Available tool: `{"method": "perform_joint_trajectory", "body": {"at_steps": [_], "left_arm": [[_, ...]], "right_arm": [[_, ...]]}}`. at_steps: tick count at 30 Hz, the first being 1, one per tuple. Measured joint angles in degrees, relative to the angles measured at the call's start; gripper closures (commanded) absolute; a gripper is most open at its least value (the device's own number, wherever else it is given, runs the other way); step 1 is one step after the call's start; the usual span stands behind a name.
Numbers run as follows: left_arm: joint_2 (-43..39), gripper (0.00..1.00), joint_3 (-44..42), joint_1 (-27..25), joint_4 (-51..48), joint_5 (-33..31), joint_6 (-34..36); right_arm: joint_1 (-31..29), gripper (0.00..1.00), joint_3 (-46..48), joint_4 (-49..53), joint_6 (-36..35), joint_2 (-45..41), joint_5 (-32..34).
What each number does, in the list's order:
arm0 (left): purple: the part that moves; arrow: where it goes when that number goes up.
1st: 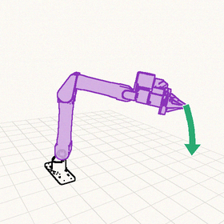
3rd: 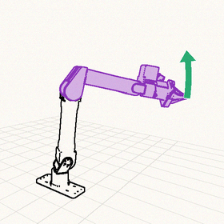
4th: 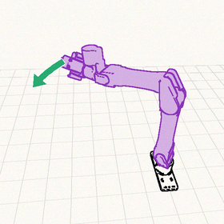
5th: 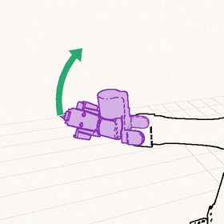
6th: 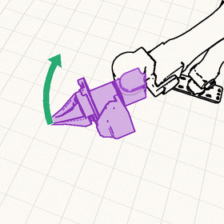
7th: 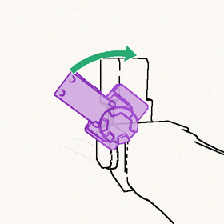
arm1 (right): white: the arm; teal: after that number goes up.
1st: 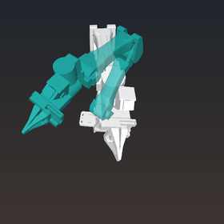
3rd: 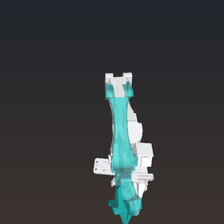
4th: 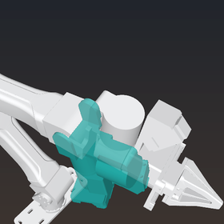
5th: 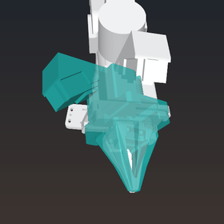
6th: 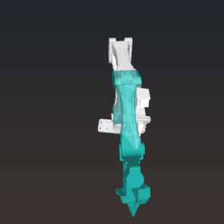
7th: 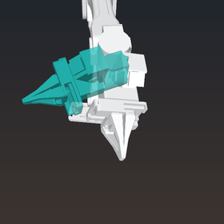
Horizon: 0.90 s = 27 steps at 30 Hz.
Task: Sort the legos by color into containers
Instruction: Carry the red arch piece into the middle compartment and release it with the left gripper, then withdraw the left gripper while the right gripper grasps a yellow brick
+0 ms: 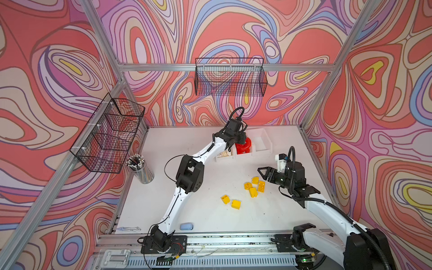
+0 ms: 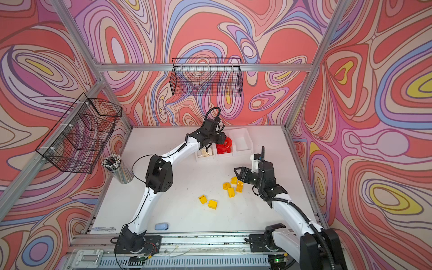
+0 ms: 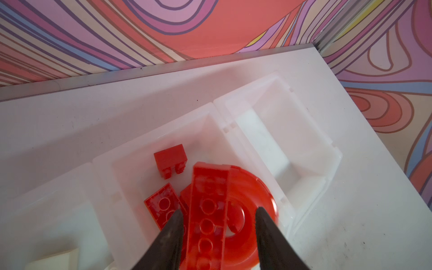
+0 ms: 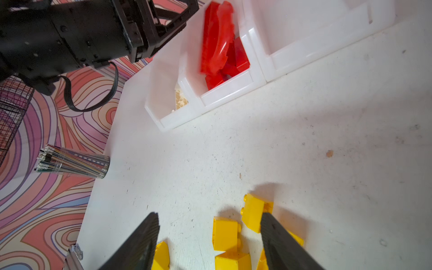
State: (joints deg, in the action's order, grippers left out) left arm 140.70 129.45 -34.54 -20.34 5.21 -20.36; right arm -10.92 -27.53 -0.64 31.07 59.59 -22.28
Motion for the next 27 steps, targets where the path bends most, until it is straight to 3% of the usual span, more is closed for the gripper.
{"method": "perform_joint_trajectory", "body": {"at_steps": [7,11,27], "left_arm": [[-0.4,0.41,-0.8,0.8,1.8,1.6,0.2],[-5.7,0.41,-8.5,0.9,4.1,2.3,0.7],[-58.0,0.41,-51.1,0.9,14.5,2.0,1.5]], "right_arm": [[-0.1,0.29,0.1,3.1,-1.6,-0.8,1.1],[-1.0,0.36,-0.8,6.4,-3.0,-0.5,3.6],[-12.5,0.42,-11.4,15.3,-7.3,14.1,21.3]]}}
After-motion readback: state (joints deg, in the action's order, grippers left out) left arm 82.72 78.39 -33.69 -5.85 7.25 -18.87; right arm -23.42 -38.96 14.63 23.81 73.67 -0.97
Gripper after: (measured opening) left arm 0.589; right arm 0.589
